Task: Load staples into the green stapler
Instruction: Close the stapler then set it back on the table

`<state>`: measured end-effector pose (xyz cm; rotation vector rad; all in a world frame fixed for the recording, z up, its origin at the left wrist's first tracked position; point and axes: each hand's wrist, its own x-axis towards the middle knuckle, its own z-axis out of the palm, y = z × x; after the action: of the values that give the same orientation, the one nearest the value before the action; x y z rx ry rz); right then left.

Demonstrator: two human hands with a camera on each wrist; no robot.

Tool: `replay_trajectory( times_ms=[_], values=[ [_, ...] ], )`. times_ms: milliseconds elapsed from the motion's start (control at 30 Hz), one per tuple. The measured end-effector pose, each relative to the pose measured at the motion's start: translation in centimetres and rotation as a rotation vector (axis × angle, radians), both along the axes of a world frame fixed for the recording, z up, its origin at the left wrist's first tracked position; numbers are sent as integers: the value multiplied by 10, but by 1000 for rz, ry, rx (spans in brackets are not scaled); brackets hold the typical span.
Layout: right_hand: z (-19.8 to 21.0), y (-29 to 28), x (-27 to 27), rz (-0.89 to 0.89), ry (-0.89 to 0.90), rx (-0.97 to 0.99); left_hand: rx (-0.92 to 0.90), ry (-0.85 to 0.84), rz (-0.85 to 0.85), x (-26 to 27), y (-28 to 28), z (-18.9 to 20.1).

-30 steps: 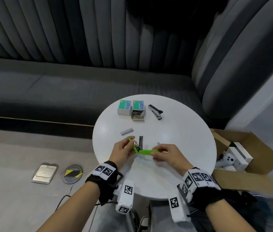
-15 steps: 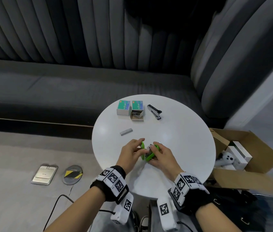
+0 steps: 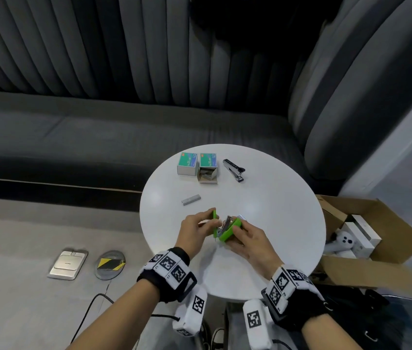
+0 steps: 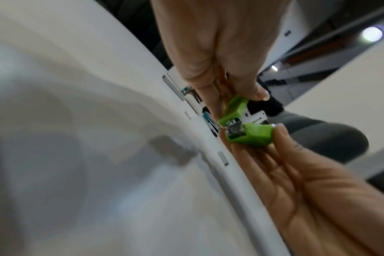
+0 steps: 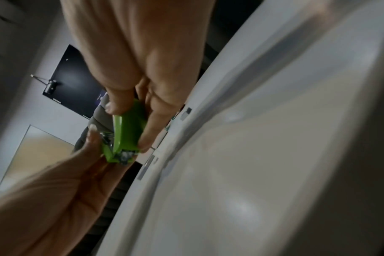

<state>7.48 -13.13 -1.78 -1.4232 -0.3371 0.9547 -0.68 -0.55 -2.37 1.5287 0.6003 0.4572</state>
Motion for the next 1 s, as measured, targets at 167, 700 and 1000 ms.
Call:
replay_trajectory(
  times_ms=[167,700,1000],
  values=[
    [8,7,-3,-34,15,36,-93,-3,-55,2,-8,2],
    [9,1,2,34,-160,42,173,82,-169,2,-2,11],
    [8,-4,9,124,-292,-42,193,64,-363,-3,4,2]
  ],
)
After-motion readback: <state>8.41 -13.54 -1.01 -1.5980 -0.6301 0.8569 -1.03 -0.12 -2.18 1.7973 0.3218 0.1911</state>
